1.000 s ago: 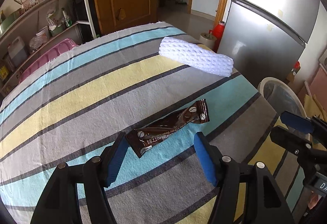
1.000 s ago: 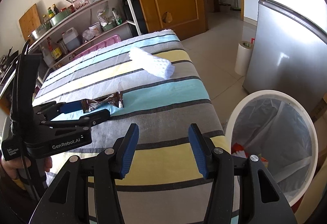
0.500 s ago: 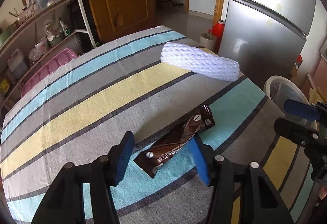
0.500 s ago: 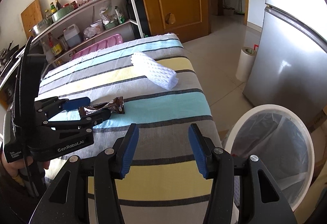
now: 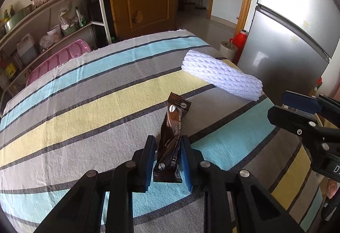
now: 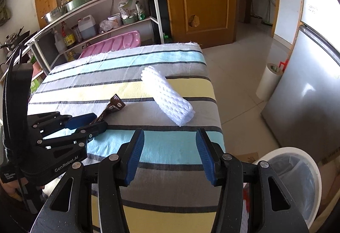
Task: Collect trash
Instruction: 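Grasp the brown chocolate wrapper with the left gripper while the right grasps the foam net, then carry the chocolate wrapper in the left gripper and foam net in the right over the bin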
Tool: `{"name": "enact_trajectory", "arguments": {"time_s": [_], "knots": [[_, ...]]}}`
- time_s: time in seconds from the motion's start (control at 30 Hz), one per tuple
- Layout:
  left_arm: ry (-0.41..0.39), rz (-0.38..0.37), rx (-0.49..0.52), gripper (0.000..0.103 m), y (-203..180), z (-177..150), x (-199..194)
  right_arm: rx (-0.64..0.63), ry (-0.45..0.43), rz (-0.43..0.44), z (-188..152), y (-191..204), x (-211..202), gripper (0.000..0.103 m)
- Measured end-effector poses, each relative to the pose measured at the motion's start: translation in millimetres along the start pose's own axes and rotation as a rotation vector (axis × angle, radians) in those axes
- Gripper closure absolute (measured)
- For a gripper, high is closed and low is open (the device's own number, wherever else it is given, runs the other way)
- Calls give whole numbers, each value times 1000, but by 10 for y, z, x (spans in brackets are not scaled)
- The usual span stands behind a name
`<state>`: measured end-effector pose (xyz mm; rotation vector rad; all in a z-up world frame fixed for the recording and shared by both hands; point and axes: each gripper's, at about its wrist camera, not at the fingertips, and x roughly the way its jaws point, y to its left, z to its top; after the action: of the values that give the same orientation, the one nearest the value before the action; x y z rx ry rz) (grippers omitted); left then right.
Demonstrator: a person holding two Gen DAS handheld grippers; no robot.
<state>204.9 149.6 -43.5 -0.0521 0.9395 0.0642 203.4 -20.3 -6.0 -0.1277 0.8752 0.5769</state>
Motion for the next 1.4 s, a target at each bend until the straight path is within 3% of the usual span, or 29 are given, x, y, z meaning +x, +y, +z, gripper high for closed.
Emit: {"name": "enact_trajectory", "arguments": {"time_s": [0.2, 0.33, 0.8, 0.93, 1.07, 1.27, 1.4], "knots": [[-4, 20, -45, 78, 7, 10, 6, -73, 2, 40, 157, -11, 125, 51], [-5, 34, -58, 72, -6, 25, 23, -142, -19, 49, 286, 28, 208, 51], [-14, 23, -87, 66, 41, 65, 62, -211, 59, 67, 445, 95, 697, 51], [-15, 15, -74, 54, 0, 69, 82, -177, 70, 78, 417, 61, 716, 51], [-7, 19, -54, 49, -32, 109, 116, -147, 75, 85, 410, 25, 721, 63], [-7, 27, -58, 53, -32, 113, 111, -124, 67, 95, 388, 25, 683, 72], [-8, 29, -59, 76, -12, 113, 81, -110, 59, 103, 361, 27, 635, 74]]}}
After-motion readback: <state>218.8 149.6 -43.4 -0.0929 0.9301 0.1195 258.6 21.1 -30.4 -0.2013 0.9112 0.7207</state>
